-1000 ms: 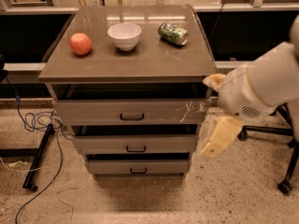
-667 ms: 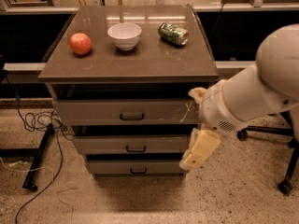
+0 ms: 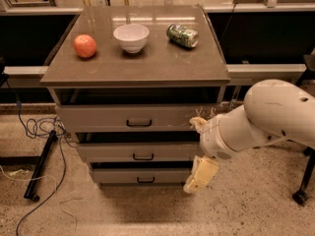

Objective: Open middle drawer

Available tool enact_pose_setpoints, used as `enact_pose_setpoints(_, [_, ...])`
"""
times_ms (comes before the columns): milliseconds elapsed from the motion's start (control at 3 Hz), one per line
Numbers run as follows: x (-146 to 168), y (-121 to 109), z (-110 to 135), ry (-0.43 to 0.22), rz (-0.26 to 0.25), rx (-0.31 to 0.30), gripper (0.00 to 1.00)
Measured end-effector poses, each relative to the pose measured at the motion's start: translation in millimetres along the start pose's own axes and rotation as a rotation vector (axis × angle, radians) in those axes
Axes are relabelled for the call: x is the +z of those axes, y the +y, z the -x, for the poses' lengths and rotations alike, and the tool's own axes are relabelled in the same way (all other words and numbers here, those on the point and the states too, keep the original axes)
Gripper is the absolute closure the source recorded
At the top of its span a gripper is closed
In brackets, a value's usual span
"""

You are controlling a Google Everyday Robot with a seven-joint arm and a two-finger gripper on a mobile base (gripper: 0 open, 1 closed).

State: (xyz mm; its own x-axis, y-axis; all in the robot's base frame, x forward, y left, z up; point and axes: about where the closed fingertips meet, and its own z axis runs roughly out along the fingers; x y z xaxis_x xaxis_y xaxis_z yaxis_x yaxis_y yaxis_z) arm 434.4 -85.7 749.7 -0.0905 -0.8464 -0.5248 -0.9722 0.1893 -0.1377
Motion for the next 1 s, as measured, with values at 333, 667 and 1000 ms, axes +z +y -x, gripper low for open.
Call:
enact_pose_setpoints(333, [0,0,0,0.0,0.0,0.0,0.0])
enact_pose_setpoints(667, [29,-34,-9,-0.022,0.019,-0.062,0.0])
enact_pose_setpoints(1000, [62,-90,-51,-0.049,0.046,-0.163,0.0])
